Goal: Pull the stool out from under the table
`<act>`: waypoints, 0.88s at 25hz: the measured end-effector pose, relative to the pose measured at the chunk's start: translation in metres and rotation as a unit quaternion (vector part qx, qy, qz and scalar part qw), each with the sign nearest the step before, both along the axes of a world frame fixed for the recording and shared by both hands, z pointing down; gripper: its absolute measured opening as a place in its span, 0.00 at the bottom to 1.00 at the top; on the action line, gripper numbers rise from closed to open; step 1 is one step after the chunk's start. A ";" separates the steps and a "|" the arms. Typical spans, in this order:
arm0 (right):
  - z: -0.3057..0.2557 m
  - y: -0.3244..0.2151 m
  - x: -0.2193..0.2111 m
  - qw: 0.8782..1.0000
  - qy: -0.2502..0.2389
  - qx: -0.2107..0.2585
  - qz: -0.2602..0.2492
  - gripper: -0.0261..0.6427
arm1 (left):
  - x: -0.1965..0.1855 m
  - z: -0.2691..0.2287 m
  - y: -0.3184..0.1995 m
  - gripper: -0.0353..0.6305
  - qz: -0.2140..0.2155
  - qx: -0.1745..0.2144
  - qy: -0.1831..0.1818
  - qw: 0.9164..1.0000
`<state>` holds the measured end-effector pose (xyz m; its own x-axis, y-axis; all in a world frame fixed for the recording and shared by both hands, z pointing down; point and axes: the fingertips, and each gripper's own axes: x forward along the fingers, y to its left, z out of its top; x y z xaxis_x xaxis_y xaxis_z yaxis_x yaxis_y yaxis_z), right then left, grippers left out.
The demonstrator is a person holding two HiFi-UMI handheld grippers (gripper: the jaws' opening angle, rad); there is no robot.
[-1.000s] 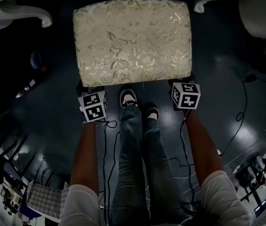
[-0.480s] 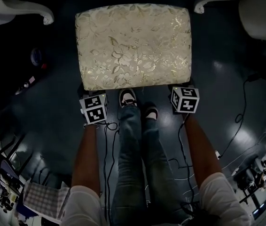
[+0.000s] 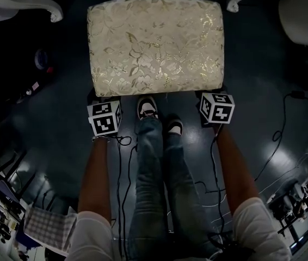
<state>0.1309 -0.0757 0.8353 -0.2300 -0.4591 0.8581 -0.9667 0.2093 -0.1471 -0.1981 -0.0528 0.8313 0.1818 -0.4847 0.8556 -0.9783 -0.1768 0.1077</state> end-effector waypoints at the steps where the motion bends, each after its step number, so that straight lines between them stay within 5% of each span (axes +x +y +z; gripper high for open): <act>1: 0.000 0.000 0.000 1.000 -0.001 -0.001 0.002 0.39 | 0.001 0.000 0.000 0.41 0.002 0.000 0.003 1.000; 15: -0.029 0.023 0.009 0.999 -0.009 -0.001 0.050 0.39 | 0.004 -0.022 0.038 0.41 -0.048 -0.019 -0.005 0.999; 19: -0.052 0.038 0.013 0.997 -0.021 -0.011 0.071 0.39 | 0.025 -0.047 0.048 0.19 -0.056 -0.031 0.028 0.998; 22: -0.070 0.045 0.010 0.997 -0.025 -0.013 0.065 0.37 | 0.043 -0.072 0.051 0.15 -0.063 -0.031 0.058 0.996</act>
